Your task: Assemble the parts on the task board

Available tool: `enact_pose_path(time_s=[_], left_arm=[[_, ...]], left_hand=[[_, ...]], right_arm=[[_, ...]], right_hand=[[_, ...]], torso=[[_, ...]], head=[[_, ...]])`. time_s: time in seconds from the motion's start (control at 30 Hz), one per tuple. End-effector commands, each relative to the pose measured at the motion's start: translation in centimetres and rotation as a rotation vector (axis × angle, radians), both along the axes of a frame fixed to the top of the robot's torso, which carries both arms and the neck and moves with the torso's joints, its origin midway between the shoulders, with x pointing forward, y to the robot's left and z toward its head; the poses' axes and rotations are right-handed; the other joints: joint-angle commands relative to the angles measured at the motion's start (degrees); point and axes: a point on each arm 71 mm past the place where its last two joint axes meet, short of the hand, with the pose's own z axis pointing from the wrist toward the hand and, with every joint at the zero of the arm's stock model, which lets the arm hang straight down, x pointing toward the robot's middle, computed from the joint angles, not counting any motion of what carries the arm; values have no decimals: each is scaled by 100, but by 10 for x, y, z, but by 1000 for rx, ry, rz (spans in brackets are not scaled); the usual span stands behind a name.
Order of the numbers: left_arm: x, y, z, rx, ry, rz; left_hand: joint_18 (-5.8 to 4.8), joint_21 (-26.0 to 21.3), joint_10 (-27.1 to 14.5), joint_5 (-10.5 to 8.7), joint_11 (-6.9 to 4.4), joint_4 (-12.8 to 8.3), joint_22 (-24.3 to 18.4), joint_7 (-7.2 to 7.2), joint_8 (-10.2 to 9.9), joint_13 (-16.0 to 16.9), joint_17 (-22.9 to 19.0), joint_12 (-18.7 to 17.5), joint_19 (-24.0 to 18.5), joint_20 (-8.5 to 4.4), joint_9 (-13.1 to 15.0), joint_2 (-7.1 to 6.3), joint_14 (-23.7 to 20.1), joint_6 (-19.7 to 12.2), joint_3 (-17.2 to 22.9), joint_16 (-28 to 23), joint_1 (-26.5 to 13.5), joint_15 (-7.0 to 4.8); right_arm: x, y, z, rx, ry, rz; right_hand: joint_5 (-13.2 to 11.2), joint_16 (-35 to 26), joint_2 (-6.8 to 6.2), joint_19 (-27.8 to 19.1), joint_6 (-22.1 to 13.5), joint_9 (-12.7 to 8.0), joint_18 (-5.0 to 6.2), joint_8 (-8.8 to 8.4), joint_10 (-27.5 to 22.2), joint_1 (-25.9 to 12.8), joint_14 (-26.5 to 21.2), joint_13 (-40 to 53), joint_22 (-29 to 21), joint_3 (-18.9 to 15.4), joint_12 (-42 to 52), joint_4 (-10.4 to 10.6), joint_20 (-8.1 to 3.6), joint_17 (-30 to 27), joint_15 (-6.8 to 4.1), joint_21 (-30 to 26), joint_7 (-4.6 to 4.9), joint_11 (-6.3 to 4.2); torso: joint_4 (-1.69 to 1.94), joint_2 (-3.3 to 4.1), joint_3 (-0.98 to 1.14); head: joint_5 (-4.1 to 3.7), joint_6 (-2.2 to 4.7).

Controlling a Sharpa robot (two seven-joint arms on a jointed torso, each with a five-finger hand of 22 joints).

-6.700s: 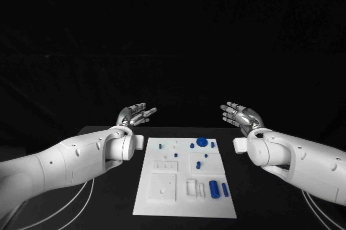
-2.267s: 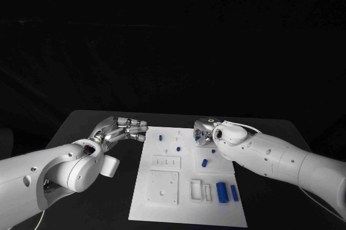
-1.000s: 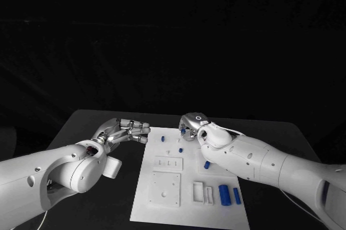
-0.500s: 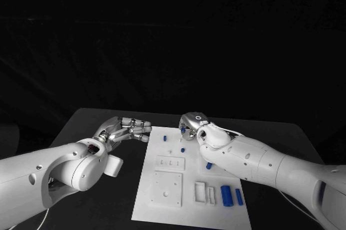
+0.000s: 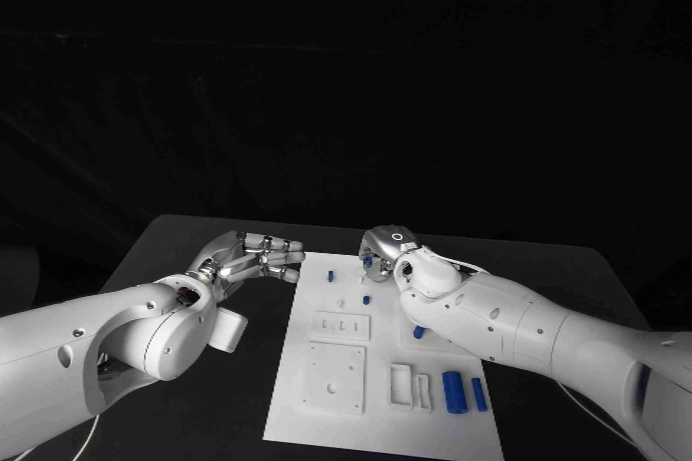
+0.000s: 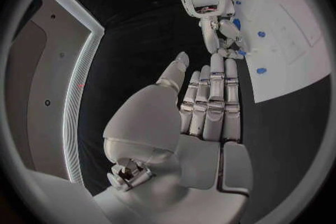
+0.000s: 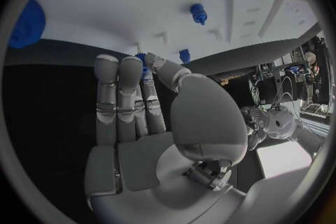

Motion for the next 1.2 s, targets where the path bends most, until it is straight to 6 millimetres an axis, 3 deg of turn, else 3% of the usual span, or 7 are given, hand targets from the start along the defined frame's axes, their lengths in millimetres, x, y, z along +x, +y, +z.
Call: enact_pose_path(time_s=[0.03,0.4,0.63,0.73,1.03,1.2], left_arm=[[-1,-4,2,-7,-3,-18],[-1,-4,2,-8,-3,-20],[0,-6,2,-8,-3,-23],[0,-6,2,-8,-4,-23],[0,-7,2,-8,-3,-25],[0,-7,2,-8,-3,-26]], left_hand=[[-40,40,-58,-23,-1,-9,-9,-7,-16,9,6,-17,6,-11,1,73,-30,-49,-30,2,1,17],[-40,40,-58,-23,-1,-9,-9,-7,-16,9,6,-17,6,-11,1,73,-30,-49,-30,2,1,17],[-40,40,-58,-23,-1,-9,-9,-7,-16,9,6,-17,6,-11,1,73,-30,-49,-30,2,1,17],[-40,40,-58,-23,-1,-9,-9,-7,-16,9,6,-17,6,-11,1,73,-30,-49,-30,2,1,17],[-37,54,-72,-23,2,-19,-30,-7,-15,9,5,-17,4,-8,1,85,-28,-47,-54,3,-2,18],[-37,54,-72,-23,2,-19,-30,-7,-15,9,5,-17,4,-8,1,85,-28,-47,-54,3,-2,18]], right_arm=[[0,3,-1,-11,6,5],[1,3,-4,-14,9,-1],[1,3,-5,-18,12,-1],[1,4,-6,-20,16,0],[1,7,-7,-19,21,9],[1,9,-8,-20,24,14]], right_hand=[[25,-19,24,39,51,-8,59,35,155,28,-6,19,5,14,3,-34,-2,9,-27,-18,5,-138],[41,-25,37,79,49,-14,58,35,150,13,-5,19,114,-1,4,-49,0,10,-25,-131,6,-137],[53,-25,36,88,48,-15,57,35,146,12,-6,18,136,-2,2,-49,1,11,-24,-154,6,-135],[53,-25,36,88,48,-15,57,35,146,12,-6,18,136,-2,2,-49,1,11,-24,-154,6,-135],[59,-41,41,101,16,-22,60,34,101,8,-6,17,173,-12,1,-47,9,3,-15,-262,17,-123],[53,-42,40,102,16,-23,59,34,101,9,-6,18,176,-13,2,-48,11,3,-13,-269,17,-122]], torso=[[19,-1,-10],[-2,11,-9],[1,13,-20],[-1,15,-10],[2,16,-20],[2,18,-16]], head=[[-5,0],[11,-4],[11,-13],[12,-8],[-5,-12],[14,-18]])
